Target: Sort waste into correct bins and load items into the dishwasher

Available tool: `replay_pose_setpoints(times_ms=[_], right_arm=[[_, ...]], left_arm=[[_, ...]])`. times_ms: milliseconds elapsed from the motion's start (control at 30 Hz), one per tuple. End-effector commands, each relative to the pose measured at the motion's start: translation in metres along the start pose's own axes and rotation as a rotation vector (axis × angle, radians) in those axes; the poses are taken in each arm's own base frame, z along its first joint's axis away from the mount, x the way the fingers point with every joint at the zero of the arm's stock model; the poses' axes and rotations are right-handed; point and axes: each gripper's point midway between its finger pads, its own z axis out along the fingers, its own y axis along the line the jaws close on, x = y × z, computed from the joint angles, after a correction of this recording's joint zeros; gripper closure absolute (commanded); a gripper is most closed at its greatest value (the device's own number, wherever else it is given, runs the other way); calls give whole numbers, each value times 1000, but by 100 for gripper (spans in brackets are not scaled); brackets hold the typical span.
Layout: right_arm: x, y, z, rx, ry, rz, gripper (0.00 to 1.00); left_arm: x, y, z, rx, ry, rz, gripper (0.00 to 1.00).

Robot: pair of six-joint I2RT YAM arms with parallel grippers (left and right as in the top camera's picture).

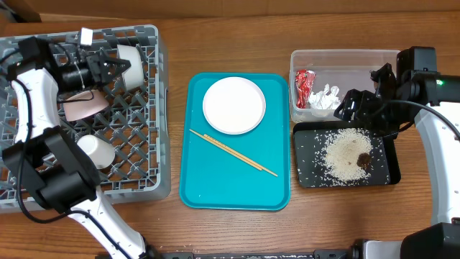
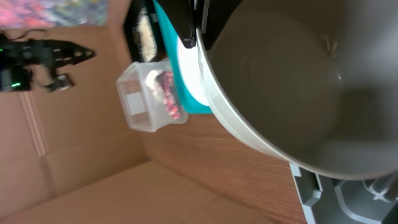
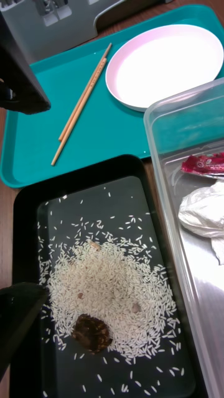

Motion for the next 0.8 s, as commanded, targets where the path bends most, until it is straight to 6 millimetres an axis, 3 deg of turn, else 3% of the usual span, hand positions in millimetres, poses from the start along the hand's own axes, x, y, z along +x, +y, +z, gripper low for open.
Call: replay_pose_setpoints(times_ms=[0,33,67,100,133,200,300,333,400,433,633,767], right_arm=[[-6,5,-15,-8,-54,-18,12],[-6,5,-15,-8,-54,-17,12],[-6,5,-15,-8,-54,-18,12],[-6,5,-15,-8,-54,-18,12],[-6,5,-15,-8,-54,-18,12],[-6,5,-15,-8,-54,-18,12],[-6,5,-15,-8,-54,-18,12],[-6,5,-15,-8,-54,-18,12],[-6,5,-15,-8,-54,-18,12],[-6,5,-15,-8,-54,-18,12],[-6,6,-15,-9,-55,-22,9],[-7,11,-13,-14,-62,-42,8]], left_arm=[[0,14,-14,28,-33,-39,96],[1,18,-18,24,-39,-46,96],[0,20,-23,19,-48,-44,89],[0,22,-28,13,-57,-49,72],[0,24,-34,9,-66,-60,62],[2,29,-47,-1,-83,-102,55],[5,33,-64,-11,-105,-162,32],[5,31,-69,-8,-115,-176,27],[4,19,-77,6,-131,-143,6],[4,13,-79,2,-131,-120,0],[1,-49,-85,-85,-108,30,0],[15,-67,-82,-337,-20,30,0]])
